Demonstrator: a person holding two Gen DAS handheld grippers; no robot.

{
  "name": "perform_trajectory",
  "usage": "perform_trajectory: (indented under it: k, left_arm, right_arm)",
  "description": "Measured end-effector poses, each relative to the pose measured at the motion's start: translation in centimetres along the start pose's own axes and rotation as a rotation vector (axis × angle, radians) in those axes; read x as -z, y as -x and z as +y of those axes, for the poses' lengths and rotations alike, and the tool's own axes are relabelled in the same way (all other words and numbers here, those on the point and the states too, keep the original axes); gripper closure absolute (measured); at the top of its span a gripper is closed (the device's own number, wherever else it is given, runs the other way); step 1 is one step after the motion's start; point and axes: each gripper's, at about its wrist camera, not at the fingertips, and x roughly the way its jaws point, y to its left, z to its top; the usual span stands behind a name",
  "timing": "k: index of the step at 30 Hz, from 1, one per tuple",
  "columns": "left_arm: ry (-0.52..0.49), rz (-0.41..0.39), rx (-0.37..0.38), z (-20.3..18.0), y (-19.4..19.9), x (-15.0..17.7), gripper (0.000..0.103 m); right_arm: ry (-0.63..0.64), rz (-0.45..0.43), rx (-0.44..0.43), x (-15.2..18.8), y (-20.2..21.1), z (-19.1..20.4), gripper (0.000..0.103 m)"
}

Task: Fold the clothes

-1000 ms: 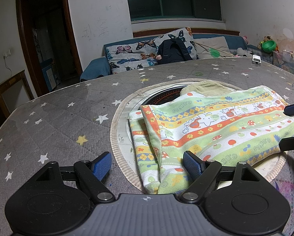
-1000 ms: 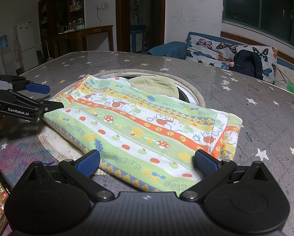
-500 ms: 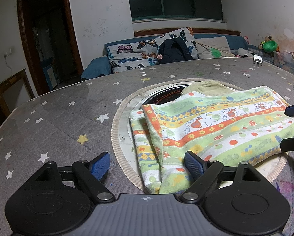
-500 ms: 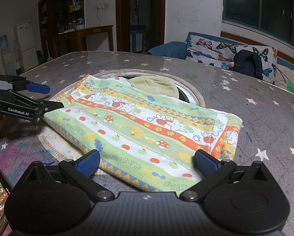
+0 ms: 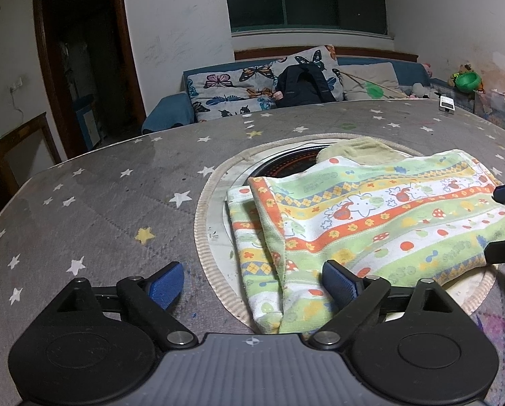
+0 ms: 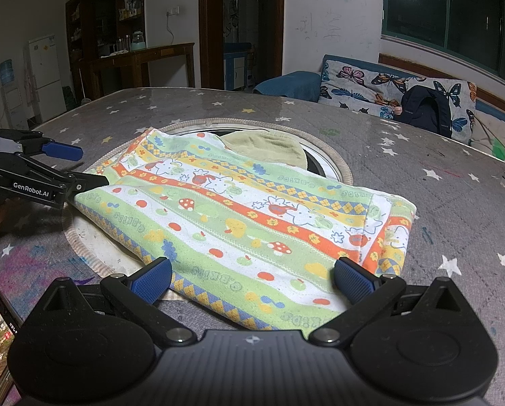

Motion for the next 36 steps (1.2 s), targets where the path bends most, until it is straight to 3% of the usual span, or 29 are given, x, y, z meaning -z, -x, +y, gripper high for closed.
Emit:
perform_trajectory:
  k: [36]
  left_arm:
    - [0.053, 0.031, 0.000, 0.86, -0.60, -0.07, 0.000]
  right_arm:
    - [0.001, 0.000, 0.001, 0.01, -0.10, 0.04, 0.000]
